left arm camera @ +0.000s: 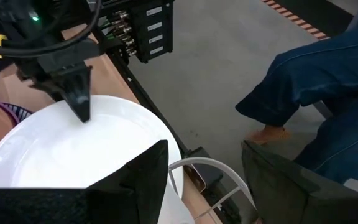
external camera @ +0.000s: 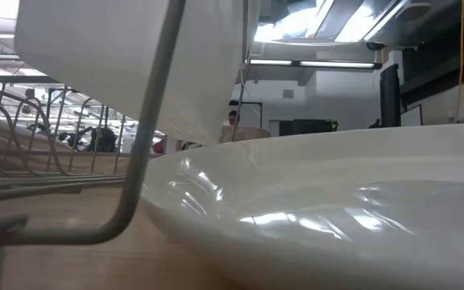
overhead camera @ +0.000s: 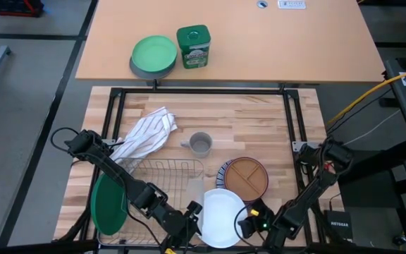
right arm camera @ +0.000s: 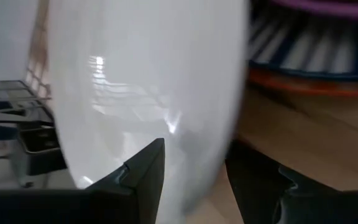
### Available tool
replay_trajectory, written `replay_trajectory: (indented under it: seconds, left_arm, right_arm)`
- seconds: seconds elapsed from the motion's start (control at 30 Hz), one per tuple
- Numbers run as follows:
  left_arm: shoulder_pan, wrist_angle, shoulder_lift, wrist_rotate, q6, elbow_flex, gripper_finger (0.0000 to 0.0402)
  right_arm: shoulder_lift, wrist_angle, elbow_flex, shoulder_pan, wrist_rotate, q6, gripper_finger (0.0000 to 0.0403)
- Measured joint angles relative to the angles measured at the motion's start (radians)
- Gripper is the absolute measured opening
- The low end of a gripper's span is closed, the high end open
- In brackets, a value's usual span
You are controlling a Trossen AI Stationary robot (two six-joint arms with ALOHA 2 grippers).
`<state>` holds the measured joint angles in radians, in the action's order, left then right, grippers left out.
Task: Sort dishes
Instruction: Put the white plate into the dish rack
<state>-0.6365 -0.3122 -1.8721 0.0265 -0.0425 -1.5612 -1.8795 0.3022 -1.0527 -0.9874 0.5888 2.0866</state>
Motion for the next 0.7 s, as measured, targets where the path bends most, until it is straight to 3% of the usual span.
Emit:
replay_trajectory:
  seconds: [0.33,0.7]
  left_arm:
    - [0.0,0.001,0.0,0.0,0.017,0.0,0.0194]
    - [0.0,-0.002,0.0,0.0,0.016,0.0,0.0194]
  right_arm:
    - [-0.09,-0.19,0.0,0.006,0.078,-0.001,0.017]
    - [-0.102,-0.256,0.0,0.071,0.049,-0.149,0.0154]
